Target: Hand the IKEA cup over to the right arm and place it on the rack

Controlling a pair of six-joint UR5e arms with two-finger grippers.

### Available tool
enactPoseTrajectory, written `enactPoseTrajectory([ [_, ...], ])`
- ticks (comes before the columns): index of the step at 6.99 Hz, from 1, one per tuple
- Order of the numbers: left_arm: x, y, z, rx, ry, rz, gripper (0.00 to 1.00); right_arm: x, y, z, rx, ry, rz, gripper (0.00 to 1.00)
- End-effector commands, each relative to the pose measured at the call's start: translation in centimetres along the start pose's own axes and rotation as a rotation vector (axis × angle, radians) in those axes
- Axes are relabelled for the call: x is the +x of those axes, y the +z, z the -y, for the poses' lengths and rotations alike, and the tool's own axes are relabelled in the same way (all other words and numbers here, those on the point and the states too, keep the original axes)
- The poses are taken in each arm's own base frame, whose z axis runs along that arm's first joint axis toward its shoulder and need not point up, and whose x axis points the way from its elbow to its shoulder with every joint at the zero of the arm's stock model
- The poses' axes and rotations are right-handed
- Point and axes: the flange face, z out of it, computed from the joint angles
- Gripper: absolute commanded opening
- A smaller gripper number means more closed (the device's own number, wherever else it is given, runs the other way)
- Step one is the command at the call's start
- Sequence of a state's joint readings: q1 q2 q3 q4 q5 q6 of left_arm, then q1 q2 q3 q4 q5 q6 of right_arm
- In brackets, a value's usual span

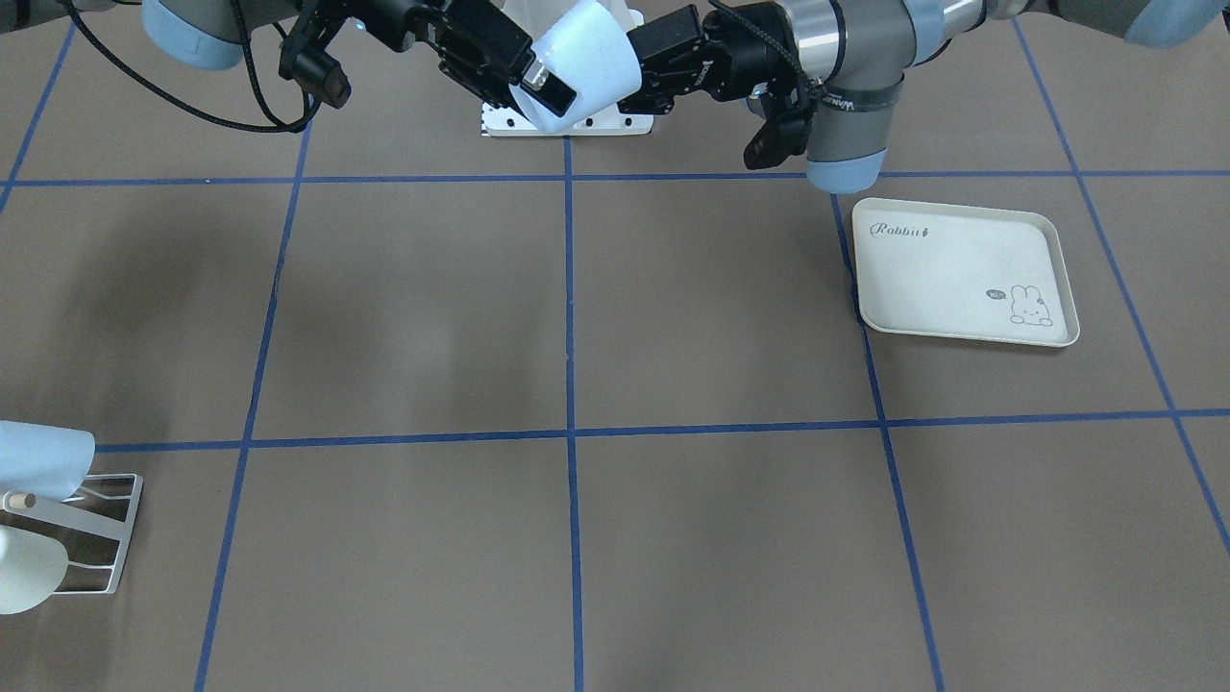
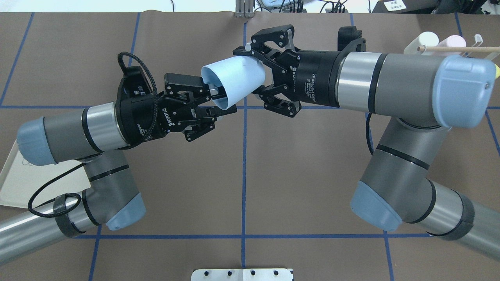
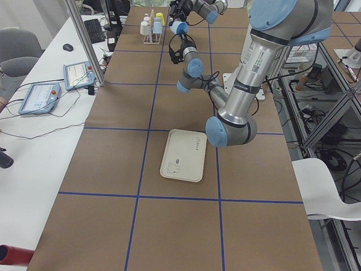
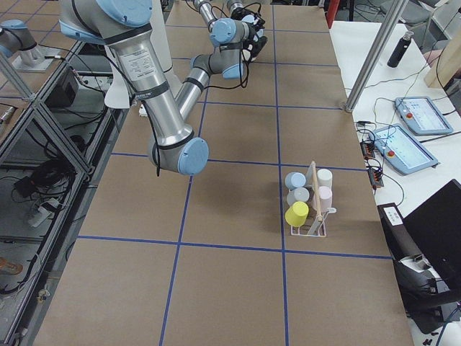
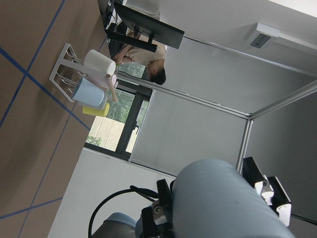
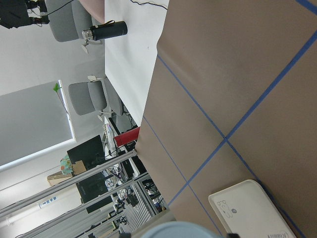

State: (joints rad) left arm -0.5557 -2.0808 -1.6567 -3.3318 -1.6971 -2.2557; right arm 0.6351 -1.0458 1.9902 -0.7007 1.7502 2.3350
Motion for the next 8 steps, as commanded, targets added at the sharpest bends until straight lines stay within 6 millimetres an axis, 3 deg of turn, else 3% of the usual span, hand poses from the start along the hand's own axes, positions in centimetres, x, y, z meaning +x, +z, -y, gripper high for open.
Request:
enactPoseTrajectory([
  [1,0.1,-0.8,0.6,0.013,0.017,0.004,0.92,-0.2,-0.2,-0.1,-0.002,-0.012,0.006,0.14],
  [2,-0.8,-2.5,1.4,0.037,0.022,0.029,0.92,-0.8,-0.5,0.6,0.026,-0.044,0.027,0.14],
  [4,-0.2,-4.7,3.7,0.091,0.052,0.053,0.92,-2.6,-1.6,5.5,0.177,-0.228,0.023,0.14],
  [5,0.5,-5.4,5.1,0.122,0.069,0.056,0.92,-3.9,-2.8,8.9,0.290,-0.327,-0.034,0.15],
  [7,-0.8,-5.9,6.8,0.154,0.162,0.097,0.92,-5.8,-4.5,18.6,0.534,-0.614,-0.271,0.17],
  [8,-1.1,-5.9,7.1,0.161,0.163,0.102,0.92,-6.3,-5.5,25.0,0.657,-0.696,-0.365,0.17],
])
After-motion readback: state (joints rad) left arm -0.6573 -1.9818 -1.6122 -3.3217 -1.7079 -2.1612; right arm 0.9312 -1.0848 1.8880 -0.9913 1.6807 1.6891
